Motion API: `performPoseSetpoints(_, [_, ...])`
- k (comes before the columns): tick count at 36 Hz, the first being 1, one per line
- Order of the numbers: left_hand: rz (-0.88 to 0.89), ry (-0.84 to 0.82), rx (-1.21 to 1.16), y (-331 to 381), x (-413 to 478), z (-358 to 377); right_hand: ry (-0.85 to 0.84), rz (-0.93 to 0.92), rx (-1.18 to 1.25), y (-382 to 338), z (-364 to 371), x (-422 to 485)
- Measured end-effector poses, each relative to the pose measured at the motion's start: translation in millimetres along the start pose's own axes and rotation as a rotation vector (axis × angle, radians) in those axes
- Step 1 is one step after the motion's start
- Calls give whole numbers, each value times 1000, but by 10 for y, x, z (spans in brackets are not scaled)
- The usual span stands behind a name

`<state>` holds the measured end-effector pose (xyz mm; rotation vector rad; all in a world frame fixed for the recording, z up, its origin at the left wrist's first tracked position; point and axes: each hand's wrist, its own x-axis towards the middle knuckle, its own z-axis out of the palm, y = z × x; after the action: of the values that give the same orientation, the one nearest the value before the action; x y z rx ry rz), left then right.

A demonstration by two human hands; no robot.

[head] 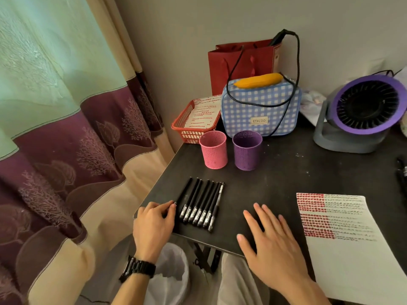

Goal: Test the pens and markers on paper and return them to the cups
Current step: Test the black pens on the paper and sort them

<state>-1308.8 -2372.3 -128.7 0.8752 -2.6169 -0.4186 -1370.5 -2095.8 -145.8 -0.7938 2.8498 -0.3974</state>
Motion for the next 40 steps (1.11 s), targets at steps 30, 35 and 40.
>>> performPoseSetpoints(30, [63, 1, -190, 31, -107, -62, 70, -48, 106, -12, 151, 23])
performPoseSetpoints(35, [214, 75, -214, 343, -249, 120, 71, -39, 412, 76, -22, -22])
performPoseSetpoints(40, [420, 92, -389, 1034, -517, 271, 218, 132, 929, 456, -557, -228])
